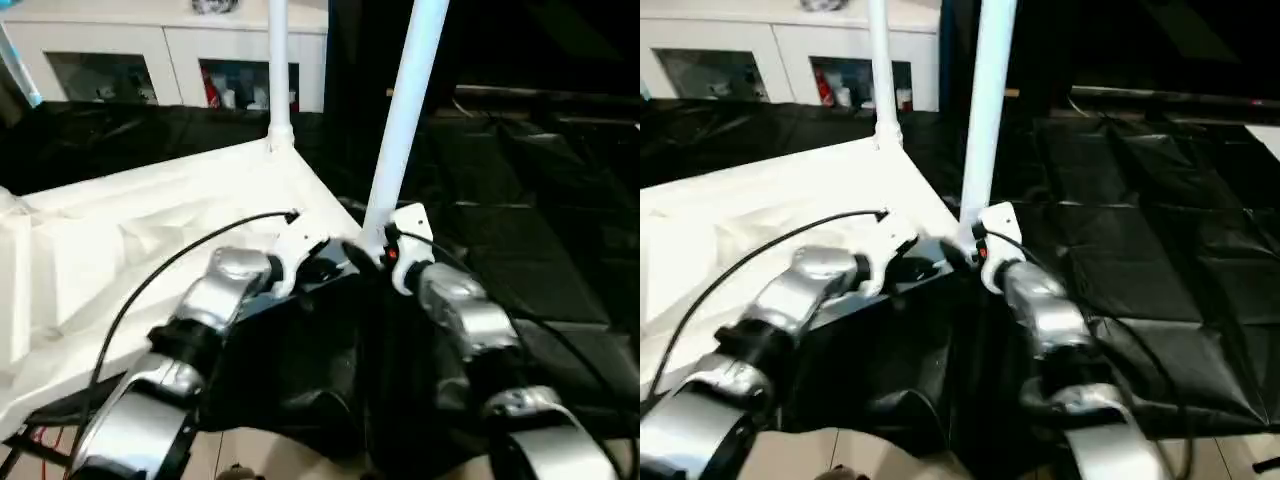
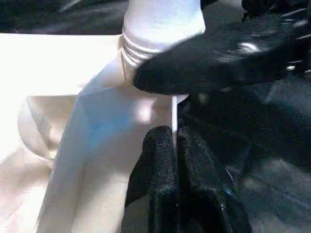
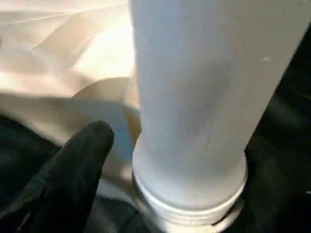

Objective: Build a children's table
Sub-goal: Rotate leg to tighten

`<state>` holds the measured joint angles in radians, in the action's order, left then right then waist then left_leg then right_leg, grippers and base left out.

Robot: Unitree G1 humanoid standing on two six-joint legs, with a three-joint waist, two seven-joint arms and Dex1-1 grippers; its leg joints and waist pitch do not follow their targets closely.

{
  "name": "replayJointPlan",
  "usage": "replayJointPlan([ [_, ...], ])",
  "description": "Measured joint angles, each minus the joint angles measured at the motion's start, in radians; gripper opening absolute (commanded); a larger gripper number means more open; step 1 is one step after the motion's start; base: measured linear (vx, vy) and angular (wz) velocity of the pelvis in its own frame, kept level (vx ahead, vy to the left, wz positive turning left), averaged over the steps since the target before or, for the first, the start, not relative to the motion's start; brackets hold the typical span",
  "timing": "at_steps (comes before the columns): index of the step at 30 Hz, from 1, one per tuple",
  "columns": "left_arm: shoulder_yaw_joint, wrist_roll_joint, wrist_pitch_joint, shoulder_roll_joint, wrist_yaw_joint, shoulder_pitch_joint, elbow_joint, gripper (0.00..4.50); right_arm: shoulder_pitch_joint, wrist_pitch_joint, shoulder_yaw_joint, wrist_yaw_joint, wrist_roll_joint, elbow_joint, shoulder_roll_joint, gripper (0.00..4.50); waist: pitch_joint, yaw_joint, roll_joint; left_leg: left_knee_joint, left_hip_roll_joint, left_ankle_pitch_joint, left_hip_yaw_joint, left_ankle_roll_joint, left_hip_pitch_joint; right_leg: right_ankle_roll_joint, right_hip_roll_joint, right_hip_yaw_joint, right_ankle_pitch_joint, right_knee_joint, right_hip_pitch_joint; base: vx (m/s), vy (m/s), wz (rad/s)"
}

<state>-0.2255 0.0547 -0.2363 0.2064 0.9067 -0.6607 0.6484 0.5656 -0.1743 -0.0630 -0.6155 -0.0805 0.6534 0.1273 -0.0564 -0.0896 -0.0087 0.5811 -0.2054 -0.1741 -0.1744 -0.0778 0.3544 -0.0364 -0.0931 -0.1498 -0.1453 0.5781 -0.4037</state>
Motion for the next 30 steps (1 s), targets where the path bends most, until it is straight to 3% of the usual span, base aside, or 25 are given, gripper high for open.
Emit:
replayJointPlan([
  [9,-0.035,-0.044,0.019,0.102,0.235,0.07,-0.109,0.0,-0.071,-0.04,-0.093,-0.393,-0.048,-0.145,0.172,4.47,0.0,-0.019,0.0,0.002,-0.001,0.0,0.0,0.0,0.001,0.0,0.0,0.0,0.0,0.0,0.0,0.0,0.0,0.0],
  [16,-0.053,-0.062,0.022,0.139,0.322,0.097,-0.159,0.0,-0.085,-0.06,-0.119,-0.503,-0.077,-0.182,0.203,4.47,0.0,-0.026,0.0,0.005,-0.001,0.0,0.0,0.0,0.002,0.0,0.0,0.0,0.0,0.001,0.001,0.0,0.0,0.0],
  [30,-0.056,-0.07,0.015,0.155,0.344,0.116,-0.189,0.0,-0.097,-0.086,-0.119,-0.5,-0.086,-0.201,0.196,3.3,0.0,-0.026,-0.001,0.005,-0.001,0.0,0.0,0.0,0.003,0.0,0.0,0.0,0.0,0.001,0.001,0.0,0.0,0.0],
])
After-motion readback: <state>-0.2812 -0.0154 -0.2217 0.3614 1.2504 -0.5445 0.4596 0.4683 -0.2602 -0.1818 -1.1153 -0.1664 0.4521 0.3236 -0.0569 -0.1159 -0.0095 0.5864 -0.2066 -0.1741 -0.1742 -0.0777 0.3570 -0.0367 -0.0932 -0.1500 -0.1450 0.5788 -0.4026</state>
